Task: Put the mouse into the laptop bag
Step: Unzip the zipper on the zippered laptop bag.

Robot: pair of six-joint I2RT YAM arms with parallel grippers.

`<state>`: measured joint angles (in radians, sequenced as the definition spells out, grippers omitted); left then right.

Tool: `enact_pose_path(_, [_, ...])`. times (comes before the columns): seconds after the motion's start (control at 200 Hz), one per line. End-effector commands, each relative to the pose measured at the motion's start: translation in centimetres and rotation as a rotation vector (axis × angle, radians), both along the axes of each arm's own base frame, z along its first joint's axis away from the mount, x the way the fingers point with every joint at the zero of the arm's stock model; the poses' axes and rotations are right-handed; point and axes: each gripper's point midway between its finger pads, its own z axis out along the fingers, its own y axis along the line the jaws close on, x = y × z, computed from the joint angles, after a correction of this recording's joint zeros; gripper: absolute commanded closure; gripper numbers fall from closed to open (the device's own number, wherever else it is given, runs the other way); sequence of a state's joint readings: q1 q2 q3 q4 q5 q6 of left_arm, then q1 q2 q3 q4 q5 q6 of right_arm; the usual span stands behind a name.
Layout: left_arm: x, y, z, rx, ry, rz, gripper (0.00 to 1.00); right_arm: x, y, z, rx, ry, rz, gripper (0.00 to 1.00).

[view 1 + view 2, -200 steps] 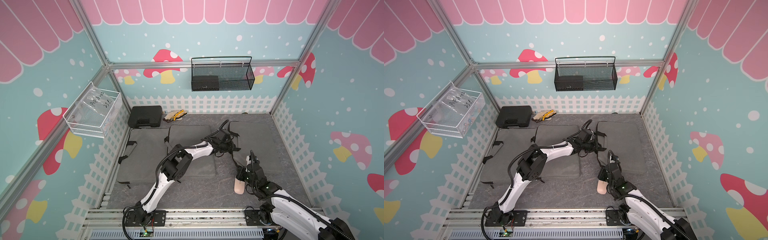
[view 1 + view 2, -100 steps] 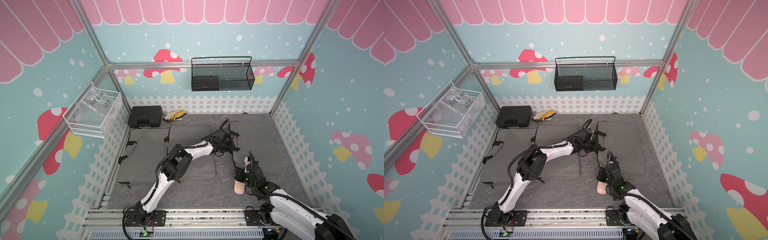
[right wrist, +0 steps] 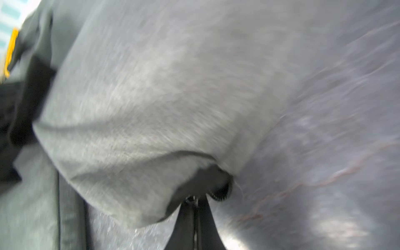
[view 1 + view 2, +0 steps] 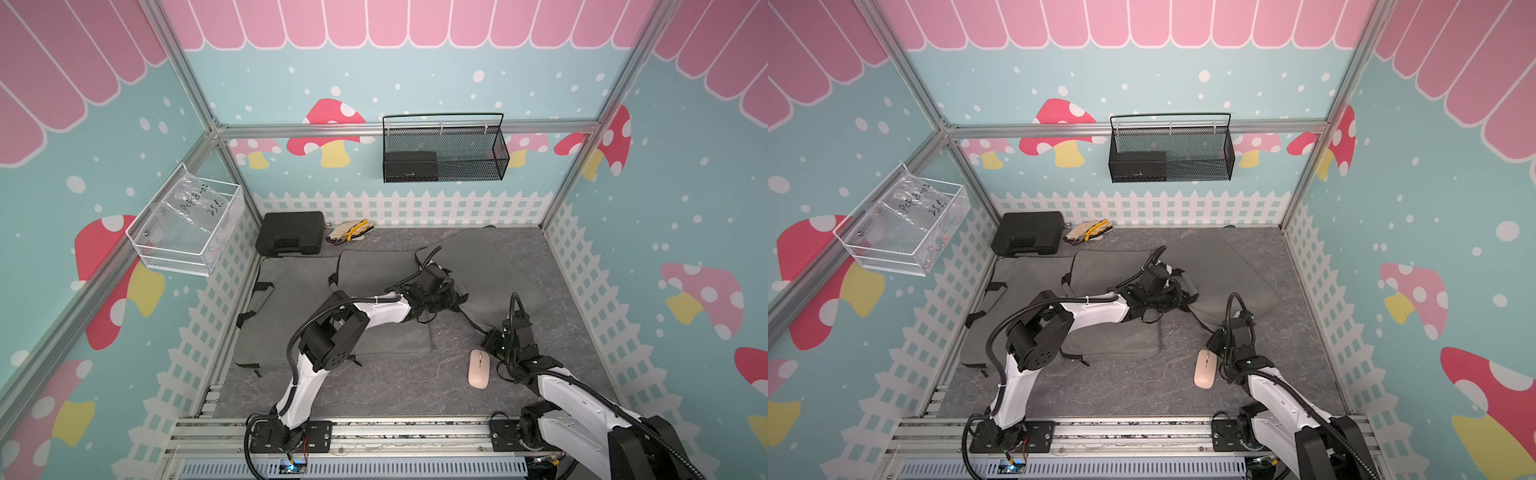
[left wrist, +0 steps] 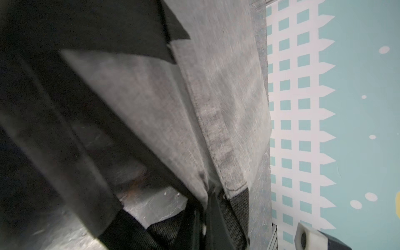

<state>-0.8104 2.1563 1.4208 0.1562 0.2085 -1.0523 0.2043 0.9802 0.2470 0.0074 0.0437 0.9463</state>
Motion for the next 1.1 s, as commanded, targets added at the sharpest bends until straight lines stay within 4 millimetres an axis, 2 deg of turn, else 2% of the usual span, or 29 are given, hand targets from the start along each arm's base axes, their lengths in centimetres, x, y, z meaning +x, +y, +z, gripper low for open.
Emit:
enact_pose_path(0.0, [-0.7,-0.5,3.1,-0.116,-0.044,0.027,0.97,0.1,-4.1,-0.3,-0.065,0.032,-0.159,1.0])
enact_pose_path(0.16, [-2.7,-1.5,3.2,-0.123,-0.041,0.002,0.65,0.2,-7.4,-1.2,-0.057,0.088,-0.255,1.0])
enact_pose_path(0.255, [-2.7,-1.3,3.4,-0.1,-0.053,0.001,0.55,-0.2,-9.1,-1.2,-0.045,0.09,-0.31,1.0])
enact_pose_path(0.385, [-1.7,0.5,3.1,-0.004,-0.078,0.05,0.45,-0.9,-11.3,-0.7,-0.042,0.065,-0.381,1.0])
enact_pose_path(0.46, [-0.6,1.3,2.7,0.028,-0.075,0.07,0.43,-1.1,-11.8,-0.8,-0.028,0.063,-0.396,1.0])
enact_pose_path(0.62, [2.4,2.8,0.0,0.083,-0.016,0.106,0.42,-1.7,-12.6,-1.6,-0.013,0.095,-0.426,1.0])
enact_pose_path(0.765, [4.4,4.0,-1.9,0.128,0.01,0.141,0.42,-2.0,-13.2,-1.6,-0.007,0.09,-0.454,1.0])
enact_pose_path(0.986, [5.8,4.5,-3.2,0.154,0.008,0.199,0.42,-2.0,-13.2,-0.9,-0.013,0.044,-0.45,1.0])
enact_pose_path(1.096, [5.8,5.4,-4.7,0.192,0.0,0.22,0.42,-1.7,-12.9,-0.8,-0.006,0.034,-0.427,1.0])
